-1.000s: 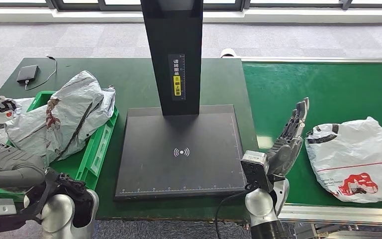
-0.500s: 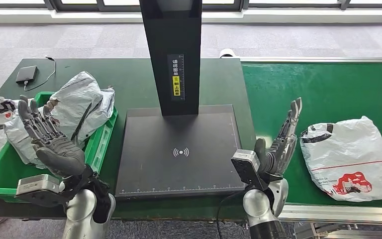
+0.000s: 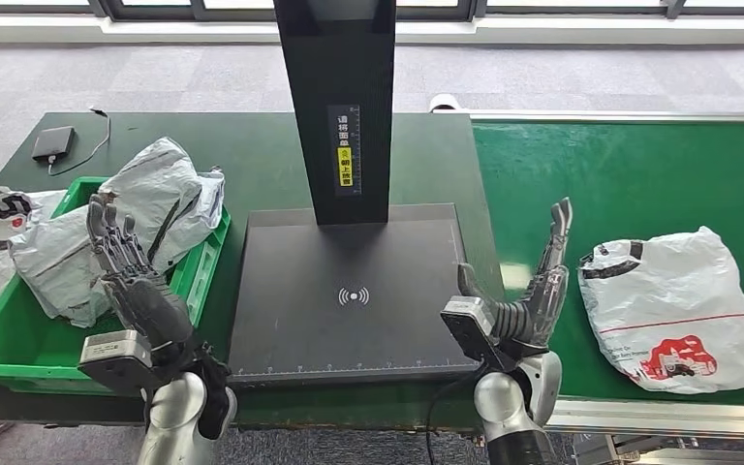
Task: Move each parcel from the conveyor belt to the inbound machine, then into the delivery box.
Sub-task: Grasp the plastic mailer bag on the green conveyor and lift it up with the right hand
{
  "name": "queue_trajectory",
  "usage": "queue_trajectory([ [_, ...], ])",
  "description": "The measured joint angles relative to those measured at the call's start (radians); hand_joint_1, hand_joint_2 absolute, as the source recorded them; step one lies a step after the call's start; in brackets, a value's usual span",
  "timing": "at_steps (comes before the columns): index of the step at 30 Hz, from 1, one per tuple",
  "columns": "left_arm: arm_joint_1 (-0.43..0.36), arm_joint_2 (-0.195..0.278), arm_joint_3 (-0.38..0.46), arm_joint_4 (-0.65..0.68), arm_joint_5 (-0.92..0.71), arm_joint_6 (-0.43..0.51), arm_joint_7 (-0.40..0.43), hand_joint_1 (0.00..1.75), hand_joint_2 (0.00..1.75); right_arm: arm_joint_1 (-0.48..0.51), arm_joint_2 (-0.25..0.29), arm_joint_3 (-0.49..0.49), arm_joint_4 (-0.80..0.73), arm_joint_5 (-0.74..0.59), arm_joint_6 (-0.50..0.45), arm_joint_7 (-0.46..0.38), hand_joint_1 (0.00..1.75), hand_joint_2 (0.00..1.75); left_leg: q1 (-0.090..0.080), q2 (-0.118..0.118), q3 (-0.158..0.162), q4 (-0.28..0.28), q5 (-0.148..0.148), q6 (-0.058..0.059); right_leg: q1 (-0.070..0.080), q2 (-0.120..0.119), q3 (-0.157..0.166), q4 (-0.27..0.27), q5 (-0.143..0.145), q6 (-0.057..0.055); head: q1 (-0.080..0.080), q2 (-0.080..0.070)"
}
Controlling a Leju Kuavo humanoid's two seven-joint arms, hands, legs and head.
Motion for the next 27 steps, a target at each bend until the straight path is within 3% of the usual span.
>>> queue_trajectory([
  [4, 0.019, 0.001, -0.005, -0.018, -0.010, 0.003, 0.000, 0.00, 1.75, 0.005, -0.001, -0.077, -0.011, 0.283, -0.001, 0.102, 0.00, 1.75, 0.000, -0.002, 0.000, 0.000, 0.000, 0.000, 0.000, -0.001, 0.000, 0.000, 0.000, 0.000, 0.000, 0.000],
  [7, 0.041, 0.002, -0.007, -0.038, -0.017, 0.009, 0.000, 0.00, 1.75, -0.021, -0.009, -0.181, -0.008, 0.596, -0.001, 0.302, 0.00, 1.75, 0.000, -0.002, 0.000, 0.000, 0.000, 0.000, 0.000, -0.002, 0.001, 0.000, 0.000, 0.000, 0.000, 0.000],
  [9, 0.056, 0.003, -0.009, -0.053, -0.019, 0.006, 0.000, 0.00, 1.75, -0.071, -0.034, -0.259, 0.047, 0.715, -0.001, 0.467, 0.00, 1.75, 0.000, -0.002, 0.000, 0.000, 0.000, 0.001, 0.000, -0.002, 0.001, 0.000, 0.000, 0.001, 0.000, 0.000],
  [12, 0.072, 0.003, -0.009, -0.070, -0.018, -0.002, 0.000, 0.00, 1.75, -0.141, -0.101, -0.330, 0.158, 0.744, 0.000, 0.623, 0.00, 1.75, -0.001, -0.003, 0.000, 0.001, 0.001, 0.003, -0.001, -0.003, 0.002, -0.001, 0.001, 0.002, 0.000, 0.000],
  [17, 0.093, 0.003, -0.012, -0.088, -0.023, -0.012, 0.000, 0.00, 1.75, -0.243, -0.234, -0.357, 0.380, 0.743, 0.000, 0.775, 0.00, 1.75, -0.003, -0.003, 0.000, 0.001, 0.001, 0.004, -0.003, -0.002, 0.001, -0.001, 0.002, 0.003, 0.000, 0.000],
  [22, 0.118, 0.002, -0.013, -0.099, -0.026, -0.016, 0.000, 0.00, 1.75, -0.311, -0.331, -0.423, 0.554, 0.744, -0.001, 0.809, 0.00, 1.75, -0.003, -0.004, 0.000, 0.001, 0.001, 0.004, -0.003, -0.004, 0.002, -0.001, 0.002, 0.004, 0.000, 0.000],
  [27, 0.124, 0.002, -0.013, -0.103, -0.028, -0.017, 0.000, 0.00, 1.75, -0.329, -0.372, -0.457, 0.631, 0.744, -0.001, 0.814, 0.00, 1.75, -0.003, -0.003, 0.000, 0.001, 0.001, 0.004, -0.003, -0.003, 0.001, -0.001, 0.001, 0.004, 0.000, 0.000],
])
